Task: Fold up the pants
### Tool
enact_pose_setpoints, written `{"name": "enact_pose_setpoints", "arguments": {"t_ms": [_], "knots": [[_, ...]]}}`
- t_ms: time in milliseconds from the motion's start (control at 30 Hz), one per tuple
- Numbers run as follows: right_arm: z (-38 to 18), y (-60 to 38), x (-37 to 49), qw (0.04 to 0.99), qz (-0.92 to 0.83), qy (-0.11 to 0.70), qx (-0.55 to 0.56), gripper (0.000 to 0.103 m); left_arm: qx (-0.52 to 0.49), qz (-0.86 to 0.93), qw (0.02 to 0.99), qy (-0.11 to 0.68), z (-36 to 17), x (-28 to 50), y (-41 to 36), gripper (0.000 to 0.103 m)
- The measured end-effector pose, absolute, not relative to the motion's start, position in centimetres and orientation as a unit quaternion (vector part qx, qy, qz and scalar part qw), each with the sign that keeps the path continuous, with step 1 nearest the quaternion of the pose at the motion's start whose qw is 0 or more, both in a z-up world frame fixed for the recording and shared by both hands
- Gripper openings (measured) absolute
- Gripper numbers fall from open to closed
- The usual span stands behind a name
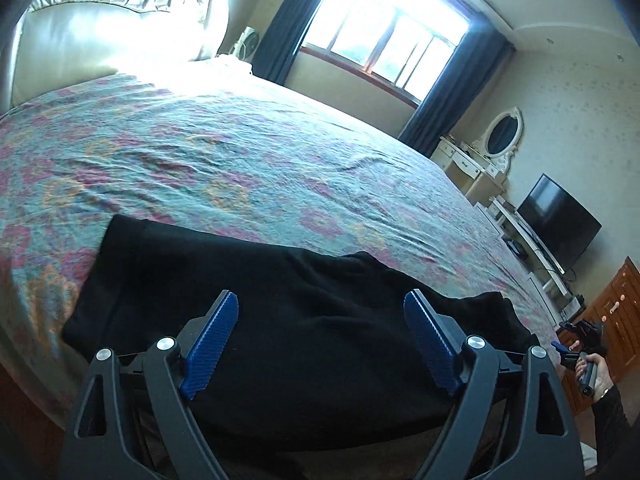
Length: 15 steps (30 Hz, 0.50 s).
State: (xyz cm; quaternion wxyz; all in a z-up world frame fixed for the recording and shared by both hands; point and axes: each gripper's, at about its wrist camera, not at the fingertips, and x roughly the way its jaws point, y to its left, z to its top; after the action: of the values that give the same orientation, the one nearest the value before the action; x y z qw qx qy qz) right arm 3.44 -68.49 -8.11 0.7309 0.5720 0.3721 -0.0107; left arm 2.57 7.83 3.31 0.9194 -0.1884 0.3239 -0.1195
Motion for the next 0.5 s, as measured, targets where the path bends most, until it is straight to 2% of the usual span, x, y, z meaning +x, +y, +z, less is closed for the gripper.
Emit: {"name": "enact_pose_setpoints", "arguments": {"t_ms": [200, 333, 400, 433, 500], "knots": [[-11.9, -66.2, 6.2, 0.722, 0.033, 0.328, 0.608, 0.056, -0.18, -0.17, 0.895, 0.372, 0.2, 6.2, -0.1, 0.084], [-12.5, -65.2, 7.2, 0.73, 0.04, 0.326, 0.599, 0.055, -0.201, -0.197, 0.874, 0.395, -1.4, 6.2, -3.4, 0.084], [-12.1, -64.7, 8.1, 0.735, 0.041, 0.333, 0.589, 0.03, -0.193, -0.205, 0.866, 0.412, -2.1, 6.0, -4.9, 0.084], [-12.3, -64.6, 8.2, 0.731, 0.046, 0.336, 0.592, 0.01, -0.186, -0.208, 0.864, 0.418, -2.3, 5.8, -5.5, 0.084], [-12.5, -64.4, 7.9, 0.727, 0.043, 0.335, 0.598, 0.007, -0.174, -0.212, 0.863, 0.425, -2.7, 5.4, -6.4, 0.084]]}}
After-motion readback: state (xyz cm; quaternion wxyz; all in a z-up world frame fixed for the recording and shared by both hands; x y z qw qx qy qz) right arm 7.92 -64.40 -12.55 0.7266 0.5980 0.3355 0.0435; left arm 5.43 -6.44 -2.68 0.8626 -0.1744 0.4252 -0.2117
